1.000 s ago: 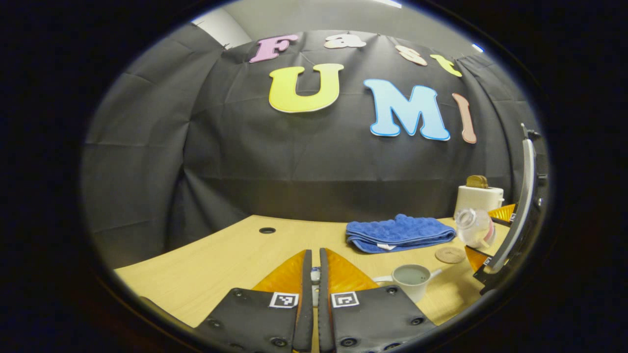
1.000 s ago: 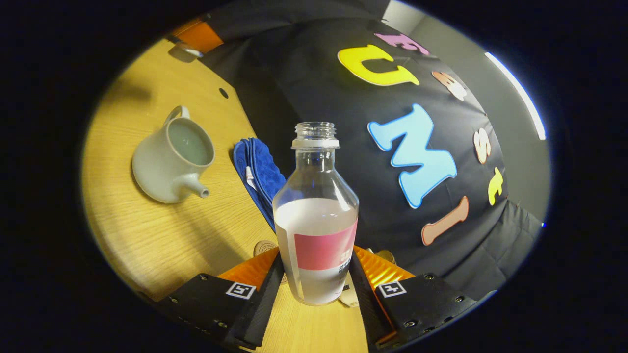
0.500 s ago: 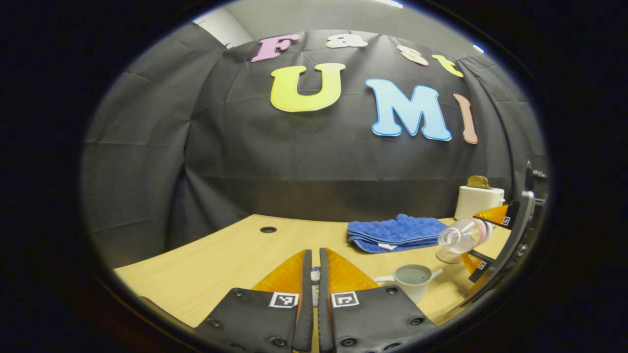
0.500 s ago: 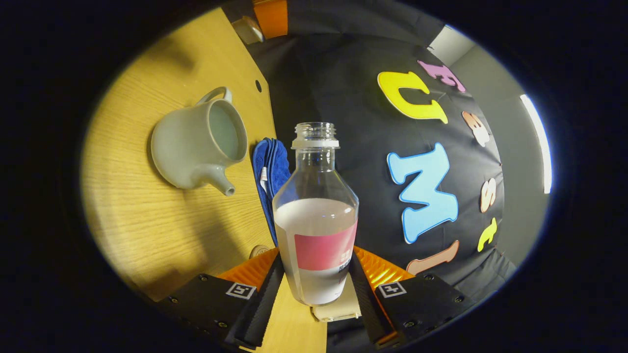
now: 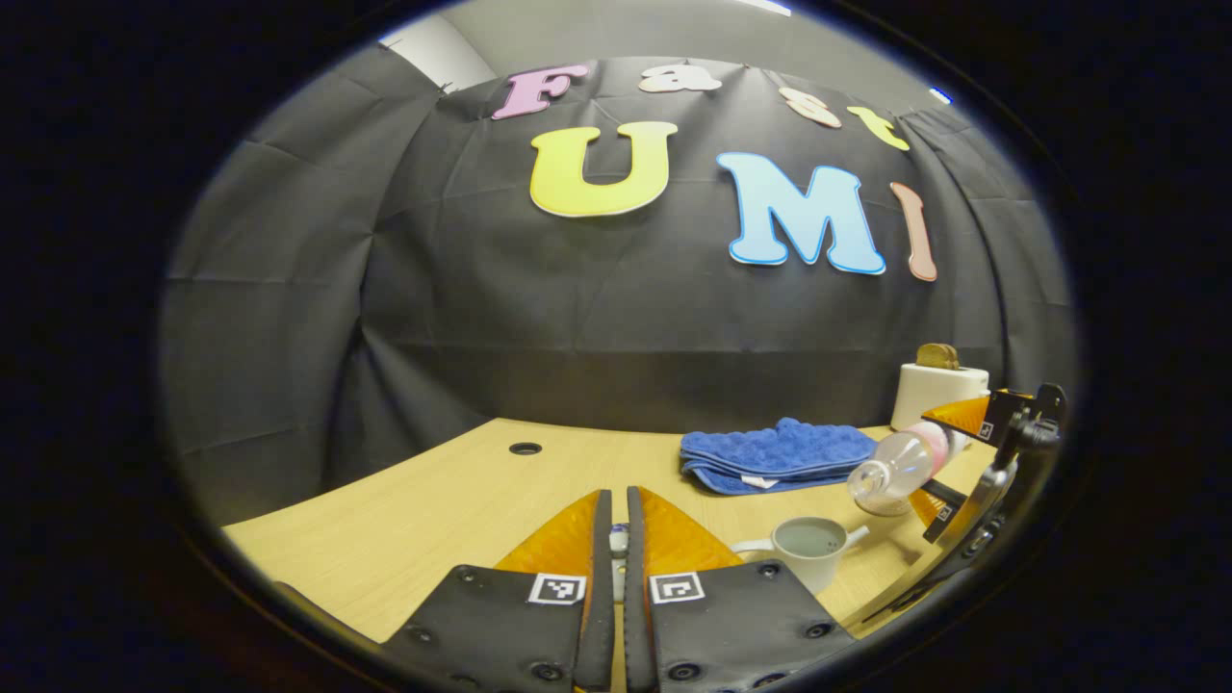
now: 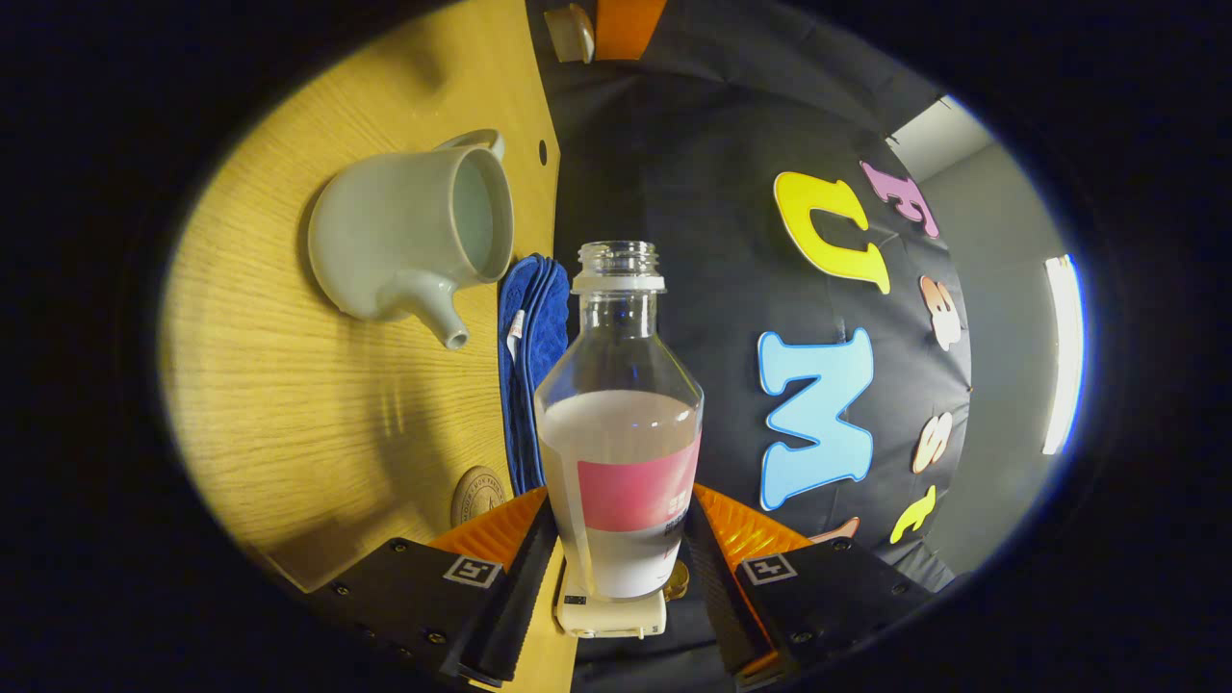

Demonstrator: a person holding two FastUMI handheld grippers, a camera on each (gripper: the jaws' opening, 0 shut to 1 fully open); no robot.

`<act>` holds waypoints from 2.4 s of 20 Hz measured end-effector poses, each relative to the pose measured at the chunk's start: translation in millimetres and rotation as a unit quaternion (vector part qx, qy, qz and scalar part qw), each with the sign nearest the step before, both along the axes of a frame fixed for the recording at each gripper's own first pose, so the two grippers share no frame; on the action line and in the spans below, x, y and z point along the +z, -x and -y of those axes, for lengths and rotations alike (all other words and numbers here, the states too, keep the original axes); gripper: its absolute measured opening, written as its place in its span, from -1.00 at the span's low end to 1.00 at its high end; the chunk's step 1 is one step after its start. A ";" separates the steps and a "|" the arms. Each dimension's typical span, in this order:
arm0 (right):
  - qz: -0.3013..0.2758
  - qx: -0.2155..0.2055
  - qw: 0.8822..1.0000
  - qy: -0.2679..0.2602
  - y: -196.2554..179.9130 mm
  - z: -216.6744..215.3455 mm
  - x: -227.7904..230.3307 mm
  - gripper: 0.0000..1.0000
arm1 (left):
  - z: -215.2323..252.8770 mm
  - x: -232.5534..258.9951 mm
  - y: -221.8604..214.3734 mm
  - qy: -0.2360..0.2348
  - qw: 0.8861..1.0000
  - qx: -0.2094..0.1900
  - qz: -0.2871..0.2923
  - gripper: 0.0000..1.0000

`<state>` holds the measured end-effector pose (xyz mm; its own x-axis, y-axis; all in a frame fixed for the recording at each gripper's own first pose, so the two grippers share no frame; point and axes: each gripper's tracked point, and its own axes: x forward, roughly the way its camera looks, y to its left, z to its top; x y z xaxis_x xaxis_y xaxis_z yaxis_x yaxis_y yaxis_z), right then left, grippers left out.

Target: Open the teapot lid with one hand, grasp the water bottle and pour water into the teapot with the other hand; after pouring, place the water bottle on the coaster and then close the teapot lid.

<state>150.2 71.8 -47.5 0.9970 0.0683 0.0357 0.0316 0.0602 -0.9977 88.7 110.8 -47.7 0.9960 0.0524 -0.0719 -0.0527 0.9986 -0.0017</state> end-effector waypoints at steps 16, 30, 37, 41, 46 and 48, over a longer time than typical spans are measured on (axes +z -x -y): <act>0.048 0.011 0.995 0.086 -3.5 -7.0 15.9 0.50 | 2.2 -3.2 -0.1 0.000 1.000 -0.004 -0.006 -0.78; 0.073 0.020 0.989 0.125 -4.7 -11.4 30.6 0.51 | 3.0 -4.1 -0.5 0.002 1.000 -0.007 -0.008 -0.78; 0.075 0.019 0.988 0.132 -6.3 -10.6 34.6 0.51 | 3.4 -4.5 -0.6 0.003 1.000 -0.006 -0.008 -0.78; 0.085 0.020 0.987 0.136 -7.3 -11.3 42.3 0.51 | 3.4 -5.7 -0.7 0.003 1.000 -0.006 -0.011 -0.78; 0.094 0.020 0.985 0.142 -8.2 -10.2 51.4 0.50 | 3.0 -7.7 -1.3 0.002 1.000 -0.005 -0.014 -0.79; 0.097 0.021 0.984 0.145 -8.5 -10.2 54.4 0.51 | 3.5 -9.6 -1.8 0.002 1.000 -0.006 -0.018 -0.78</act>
<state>158.7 81.9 6.9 0.9693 0.1450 0.1987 0.2275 -0.2214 -0.9483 90.5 107.3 -57.3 0.9934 0.0410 -0.1076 -0.0416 0.9991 -0.0033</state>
